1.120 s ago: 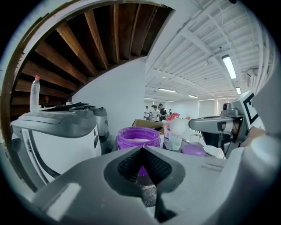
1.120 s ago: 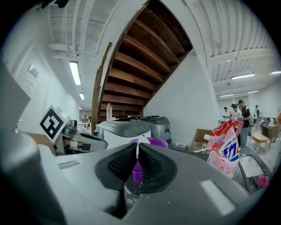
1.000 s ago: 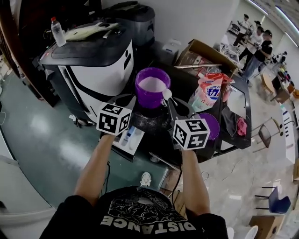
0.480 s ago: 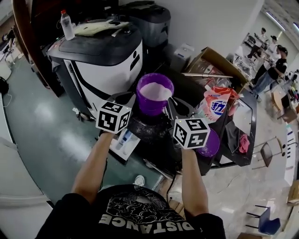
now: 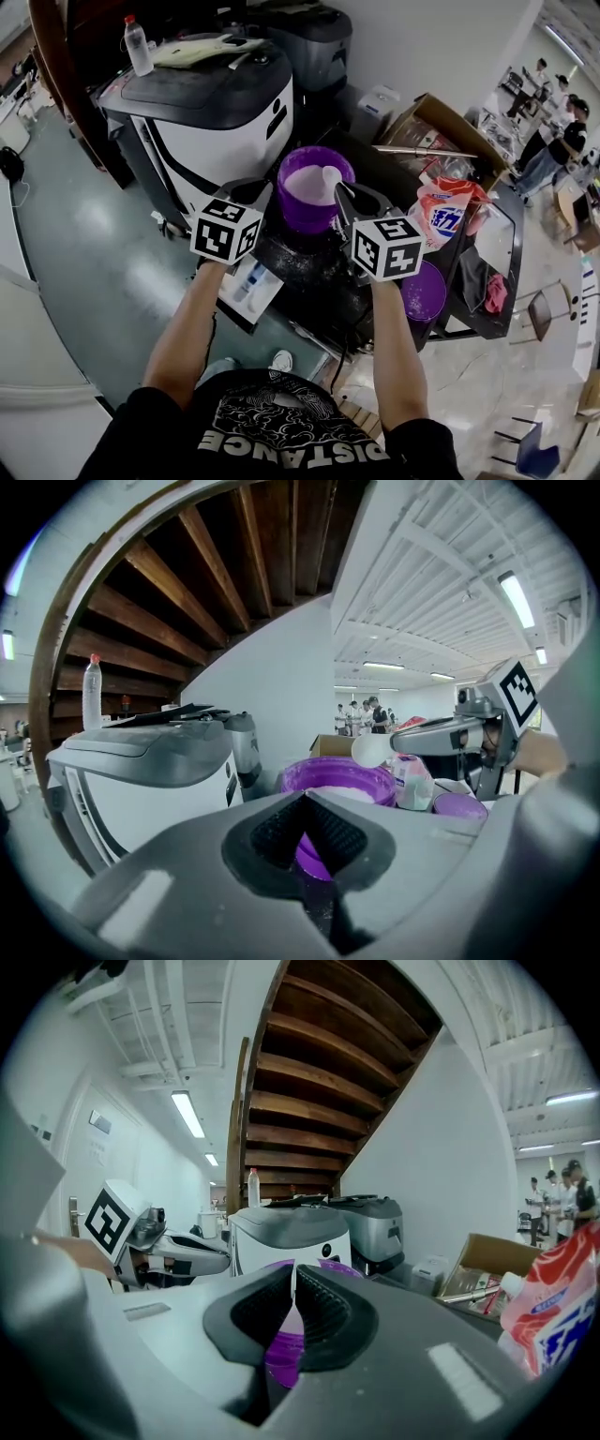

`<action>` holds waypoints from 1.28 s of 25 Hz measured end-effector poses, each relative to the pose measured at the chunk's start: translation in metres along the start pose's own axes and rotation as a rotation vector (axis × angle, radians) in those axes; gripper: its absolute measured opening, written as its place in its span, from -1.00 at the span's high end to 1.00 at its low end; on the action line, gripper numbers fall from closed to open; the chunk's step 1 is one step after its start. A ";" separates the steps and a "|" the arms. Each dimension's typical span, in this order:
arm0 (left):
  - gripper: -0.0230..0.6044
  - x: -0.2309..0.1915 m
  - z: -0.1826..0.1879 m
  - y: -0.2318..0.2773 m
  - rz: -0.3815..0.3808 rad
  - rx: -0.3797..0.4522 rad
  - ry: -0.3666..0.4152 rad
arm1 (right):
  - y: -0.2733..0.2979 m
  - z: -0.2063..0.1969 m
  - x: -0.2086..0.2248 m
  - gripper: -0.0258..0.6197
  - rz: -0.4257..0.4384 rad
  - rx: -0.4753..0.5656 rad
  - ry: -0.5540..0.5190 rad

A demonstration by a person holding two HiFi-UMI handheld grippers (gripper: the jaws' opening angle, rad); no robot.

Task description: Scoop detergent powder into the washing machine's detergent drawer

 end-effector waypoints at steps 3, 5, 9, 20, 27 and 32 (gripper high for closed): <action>0.93 -0.004 0.000 0.003 -0.012 0.000 0.007 | 0.011 0.001 0.002 0.81 0.012 -0.042 -0.015; 0.93 -0.006 -0.001 0.006 -0.025 -0.001 0.010 | 0.018 0.000 0.004 0.81 0.009 -0.072 -0.025; 0.93 -0.008 0.002 0.015 -0.072 0.006 0.025 | 0.031 -0.001 0.007 0.81 -0.010 -0.129 -0.034; 0.93 -0.027 0.001 0.032 -0.191 0.020 0.025 | 0.063 -0.012 0.015 0.81 -0.100 -0.363 -0.176; 0.93 -0.034 0.001 0.039 -0.263 0.031 0.047 | 0.081 -0.024 0.018 0.81 -0.175 -0.496 -0.287; 0.93 -0.039 0.003 0.042 -0.317 0.035 0.057 | 0.085 -0.029 0.025 0.81 -0.212 -0.601 -0.370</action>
Point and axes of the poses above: the fingertips, and each gripper's own axes: y forward along the fingers, x to its right, z out of its top, the point moved 2 cm from there along -y, backward along the fingers, and after that the axes turned 1 degree about -y, right-handed, at the moved point
